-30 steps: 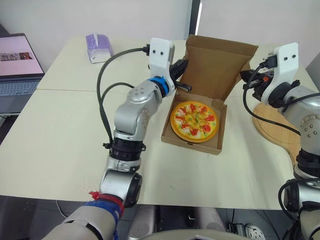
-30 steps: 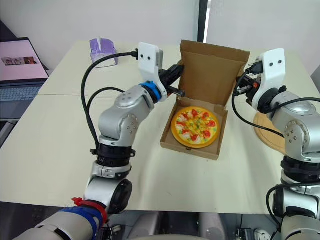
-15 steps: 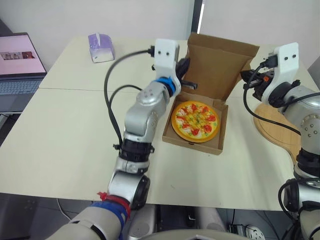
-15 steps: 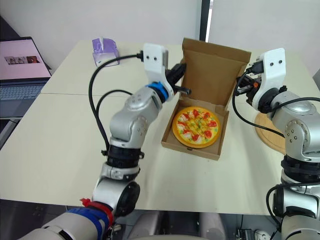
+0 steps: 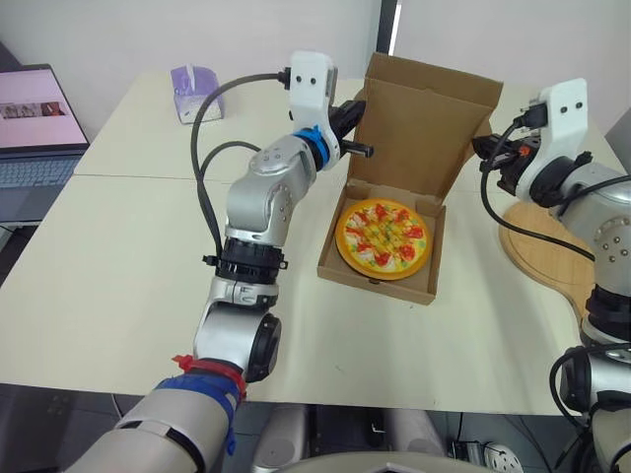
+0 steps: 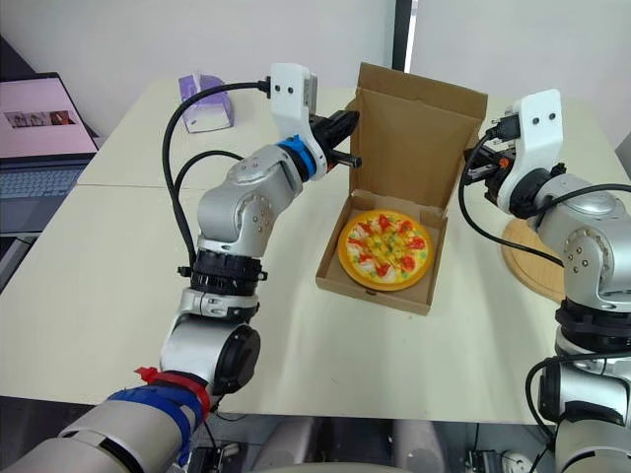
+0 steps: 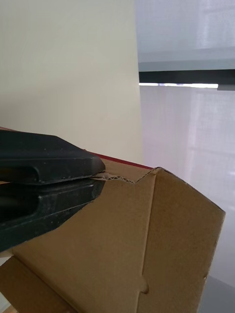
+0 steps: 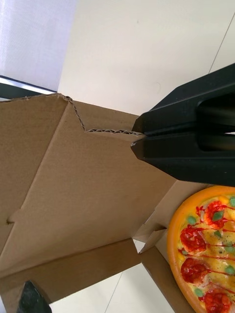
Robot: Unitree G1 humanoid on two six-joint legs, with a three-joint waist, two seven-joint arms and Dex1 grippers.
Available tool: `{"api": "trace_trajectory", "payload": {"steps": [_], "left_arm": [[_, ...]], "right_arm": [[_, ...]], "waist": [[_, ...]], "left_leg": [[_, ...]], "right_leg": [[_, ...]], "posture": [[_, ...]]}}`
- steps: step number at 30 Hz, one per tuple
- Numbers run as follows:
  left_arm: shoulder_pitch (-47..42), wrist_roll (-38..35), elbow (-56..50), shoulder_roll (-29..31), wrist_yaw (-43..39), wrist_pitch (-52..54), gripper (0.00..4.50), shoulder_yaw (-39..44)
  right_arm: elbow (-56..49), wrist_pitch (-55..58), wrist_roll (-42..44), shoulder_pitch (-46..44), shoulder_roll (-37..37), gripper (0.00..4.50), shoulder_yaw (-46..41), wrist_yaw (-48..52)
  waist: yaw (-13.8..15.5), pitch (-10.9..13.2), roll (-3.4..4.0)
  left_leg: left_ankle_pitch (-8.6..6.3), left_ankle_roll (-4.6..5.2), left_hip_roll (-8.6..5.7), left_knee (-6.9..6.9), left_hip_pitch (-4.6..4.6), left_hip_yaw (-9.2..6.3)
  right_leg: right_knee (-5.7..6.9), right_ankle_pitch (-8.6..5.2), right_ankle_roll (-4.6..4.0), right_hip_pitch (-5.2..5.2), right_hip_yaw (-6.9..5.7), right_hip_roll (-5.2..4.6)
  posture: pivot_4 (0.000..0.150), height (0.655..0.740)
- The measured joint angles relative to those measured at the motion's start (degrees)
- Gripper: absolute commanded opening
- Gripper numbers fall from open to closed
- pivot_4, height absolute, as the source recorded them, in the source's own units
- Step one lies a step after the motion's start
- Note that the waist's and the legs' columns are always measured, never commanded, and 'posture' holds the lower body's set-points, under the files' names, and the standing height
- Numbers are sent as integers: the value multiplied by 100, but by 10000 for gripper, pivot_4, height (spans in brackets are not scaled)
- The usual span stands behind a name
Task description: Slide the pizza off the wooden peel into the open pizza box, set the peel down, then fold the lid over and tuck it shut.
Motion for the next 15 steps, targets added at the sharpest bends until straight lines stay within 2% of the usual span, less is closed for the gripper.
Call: {"api": "trace_trajectory", "payload": {"steps": [15], "left_arm": [[874, -8, -1667, -279, 361, 672, 0, -188]], "right_arm": [[-803, 694, 192, 177, 383, 169, -374, -309]], "waist": [[19, 0, 1]], "left_leg": [[1, -2, 0, 1, 2, 1]], "right_leg": [[7, 0, 0, 0, 2, 0]], "posture": [[1500, 7251]]}}
